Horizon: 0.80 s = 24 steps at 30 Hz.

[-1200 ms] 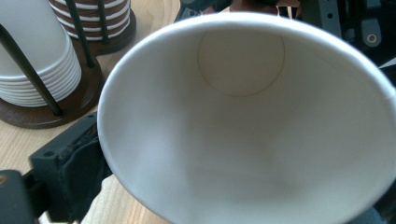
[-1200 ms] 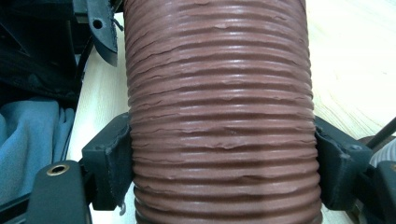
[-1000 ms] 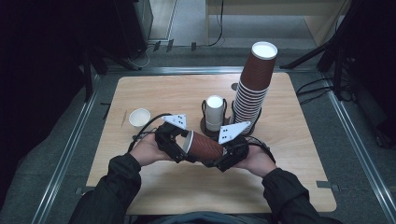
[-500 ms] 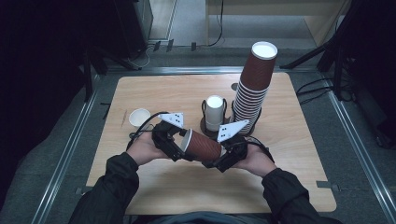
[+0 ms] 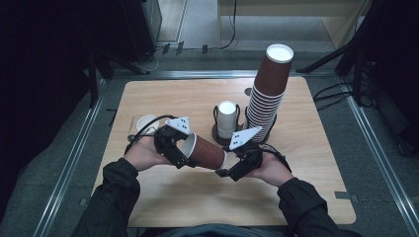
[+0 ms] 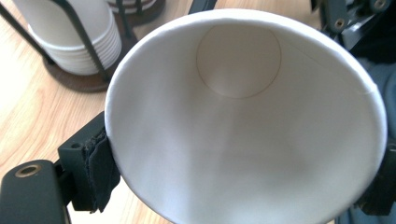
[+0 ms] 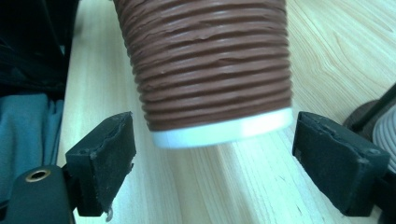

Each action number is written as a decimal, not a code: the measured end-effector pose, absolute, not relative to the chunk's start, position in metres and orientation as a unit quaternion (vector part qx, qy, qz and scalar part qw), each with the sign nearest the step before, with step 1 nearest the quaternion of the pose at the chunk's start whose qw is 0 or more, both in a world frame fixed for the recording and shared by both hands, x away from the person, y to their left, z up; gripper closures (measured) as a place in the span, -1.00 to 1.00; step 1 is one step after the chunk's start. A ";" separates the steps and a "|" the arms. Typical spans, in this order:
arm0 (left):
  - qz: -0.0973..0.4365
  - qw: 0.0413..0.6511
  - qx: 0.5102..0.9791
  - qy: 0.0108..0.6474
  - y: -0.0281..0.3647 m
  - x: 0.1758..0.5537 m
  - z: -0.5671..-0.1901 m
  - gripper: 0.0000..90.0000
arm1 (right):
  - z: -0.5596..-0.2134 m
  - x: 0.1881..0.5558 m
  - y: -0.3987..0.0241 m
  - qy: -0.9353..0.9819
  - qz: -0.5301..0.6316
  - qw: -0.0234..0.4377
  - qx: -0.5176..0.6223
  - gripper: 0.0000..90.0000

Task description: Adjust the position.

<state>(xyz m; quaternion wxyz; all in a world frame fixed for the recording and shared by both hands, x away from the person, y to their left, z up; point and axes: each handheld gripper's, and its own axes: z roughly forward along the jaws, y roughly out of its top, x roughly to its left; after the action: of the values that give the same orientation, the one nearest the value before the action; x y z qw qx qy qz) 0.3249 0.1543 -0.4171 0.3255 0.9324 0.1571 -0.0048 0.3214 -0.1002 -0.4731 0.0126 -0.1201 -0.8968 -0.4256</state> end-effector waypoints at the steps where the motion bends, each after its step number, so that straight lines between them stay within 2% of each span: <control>1: -0.001 0.315 0.937 0.154 0.153 0.324 -0.417 -0.81 | -0.474 0.322 -0.100 -0.898 -0.422 0.012 -0.121 -0.69; 17: 0.024 0.213 0.967 0.135 0.127 0.331 -0.428 -0.81 | -0.480 0.321 -0.095 -0.910 -0.399 0.012 -0.114 -0.69; 24: 0.025 0.207 0.971 0.117 0.115 0.327 -0.431 -0.81 | -0.484 0.321 -0.091 -0.912 -0.395 0.015 -0.113 -0.69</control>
<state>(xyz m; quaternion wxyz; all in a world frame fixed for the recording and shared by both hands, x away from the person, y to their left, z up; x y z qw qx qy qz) 0.3274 0.1152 -0.4312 0.2066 0.9710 0.1173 0.0250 0.3212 -0.0912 -0.4836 0.0152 -0.1127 -0.9118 -0.3945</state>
